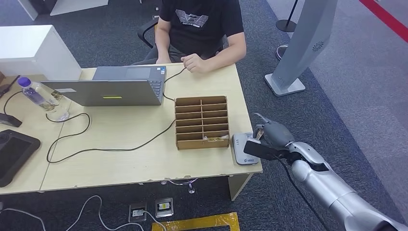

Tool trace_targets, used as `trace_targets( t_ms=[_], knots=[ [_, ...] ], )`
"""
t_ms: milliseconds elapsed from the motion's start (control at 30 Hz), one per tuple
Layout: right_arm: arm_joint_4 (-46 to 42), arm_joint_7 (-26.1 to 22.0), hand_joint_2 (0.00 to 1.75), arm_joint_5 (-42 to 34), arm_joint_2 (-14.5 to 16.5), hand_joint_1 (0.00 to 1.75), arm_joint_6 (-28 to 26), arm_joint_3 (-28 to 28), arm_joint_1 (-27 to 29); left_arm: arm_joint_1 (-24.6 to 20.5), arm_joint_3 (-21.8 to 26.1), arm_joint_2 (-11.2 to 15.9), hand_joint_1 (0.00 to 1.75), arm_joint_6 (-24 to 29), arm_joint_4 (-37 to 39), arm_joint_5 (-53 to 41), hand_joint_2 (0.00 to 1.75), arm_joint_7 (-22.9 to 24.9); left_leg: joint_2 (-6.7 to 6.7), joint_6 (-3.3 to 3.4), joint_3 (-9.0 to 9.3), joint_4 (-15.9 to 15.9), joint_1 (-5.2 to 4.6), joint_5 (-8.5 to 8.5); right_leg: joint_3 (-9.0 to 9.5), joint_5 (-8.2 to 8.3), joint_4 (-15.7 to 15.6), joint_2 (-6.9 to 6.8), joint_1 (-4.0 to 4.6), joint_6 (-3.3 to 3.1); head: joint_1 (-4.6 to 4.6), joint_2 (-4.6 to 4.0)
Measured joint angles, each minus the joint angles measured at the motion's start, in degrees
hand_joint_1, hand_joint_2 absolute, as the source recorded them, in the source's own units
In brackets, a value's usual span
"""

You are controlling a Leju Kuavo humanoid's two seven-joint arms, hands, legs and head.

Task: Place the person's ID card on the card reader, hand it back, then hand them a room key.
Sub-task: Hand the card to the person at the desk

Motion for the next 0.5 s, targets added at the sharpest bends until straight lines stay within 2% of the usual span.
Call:
trace_targets(
  t_ms=[267,500],
  knots=[
    [0.8,0.4,1.75,0.0,0.8,1.75,-0.2,0.6,0.5,0.0,-0.3,-0.4,0.0,0.5,0.0,0.4,0.0,0.0,0.05,0.0,0.04,0.0,0.0,0.0,0.02,0.0,0.0,0.08,0.0,0.0,0.01,0.0],
    [-1.1,2.6,1.75,0.1,1.1,1.75,0.1,0.8,1.3,0.0,-0.5,-0.4,0.0,0.7,0.0,0.6,0.0,0.2,0.08,0.0,0.09,0.0,0.0,0.0,0.04,0.0,0.0,0.14,0.0,0.0,0.01,0.0]
  ],
)
